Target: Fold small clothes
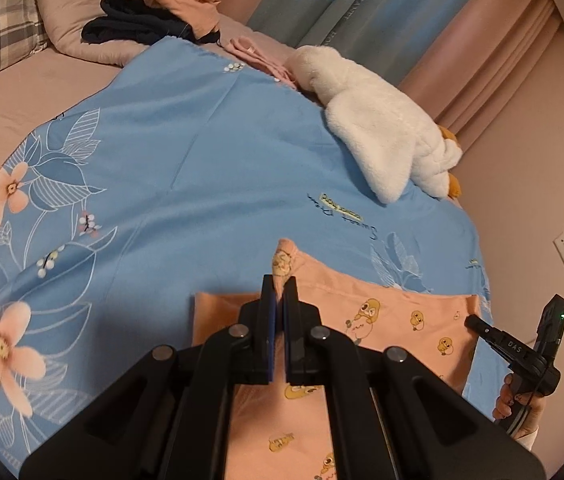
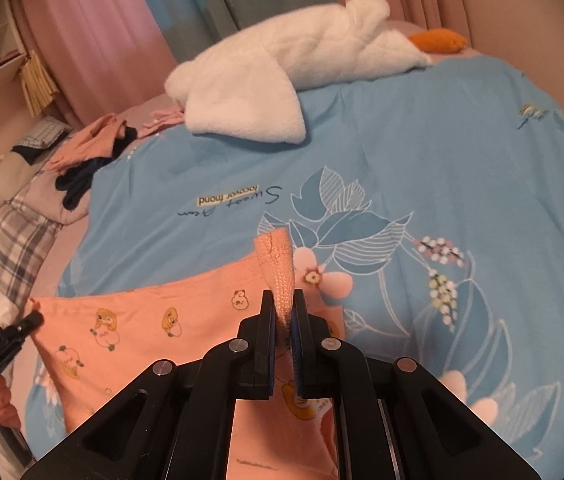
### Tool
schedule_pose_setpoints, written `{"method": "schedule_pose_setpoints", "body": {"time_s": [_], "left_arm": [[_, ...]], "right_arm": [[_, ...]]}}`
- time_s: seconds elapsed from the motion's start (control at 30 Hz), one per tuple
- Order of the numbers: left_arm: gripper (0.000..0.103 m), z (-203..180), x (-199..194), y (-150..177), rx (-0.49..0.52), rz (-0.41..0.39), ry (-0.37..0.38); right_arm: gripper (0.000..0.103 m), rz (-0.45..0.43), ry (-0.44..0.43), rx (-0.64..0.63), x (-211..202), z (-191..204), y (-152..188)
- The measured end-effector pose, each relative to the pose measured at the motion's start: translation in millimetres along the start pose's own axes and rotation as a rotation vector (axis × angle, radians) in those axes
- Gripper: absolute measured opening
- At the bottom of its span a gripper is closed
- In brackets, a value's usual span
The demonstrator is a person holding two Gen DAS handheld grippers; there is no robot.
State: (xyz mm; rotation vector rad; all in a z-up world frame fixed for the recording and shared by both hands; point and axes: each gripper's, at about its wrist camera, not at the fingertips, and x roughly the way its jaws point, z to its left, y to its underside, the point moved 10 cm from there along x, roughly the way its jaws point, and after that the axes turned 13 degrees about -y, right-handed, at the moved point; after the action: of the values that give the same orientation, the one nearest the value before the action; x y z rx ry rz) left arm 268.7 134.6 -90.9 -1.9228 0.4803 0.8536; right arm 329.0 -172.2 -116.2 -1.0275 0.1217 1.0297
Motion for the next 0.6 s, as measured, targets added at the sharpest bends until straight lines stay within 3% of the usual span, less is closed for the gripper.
{"method": "schedule_pose_setpoints", "body": {"time_s": [0.6], "left_arm": [[0.002,34.0,91.2,15.1,0.051,0.119,-0.186]], "right_arm": [[0.009,0.193,0.171,0.005,70.9,-47.3,26.4]]}}
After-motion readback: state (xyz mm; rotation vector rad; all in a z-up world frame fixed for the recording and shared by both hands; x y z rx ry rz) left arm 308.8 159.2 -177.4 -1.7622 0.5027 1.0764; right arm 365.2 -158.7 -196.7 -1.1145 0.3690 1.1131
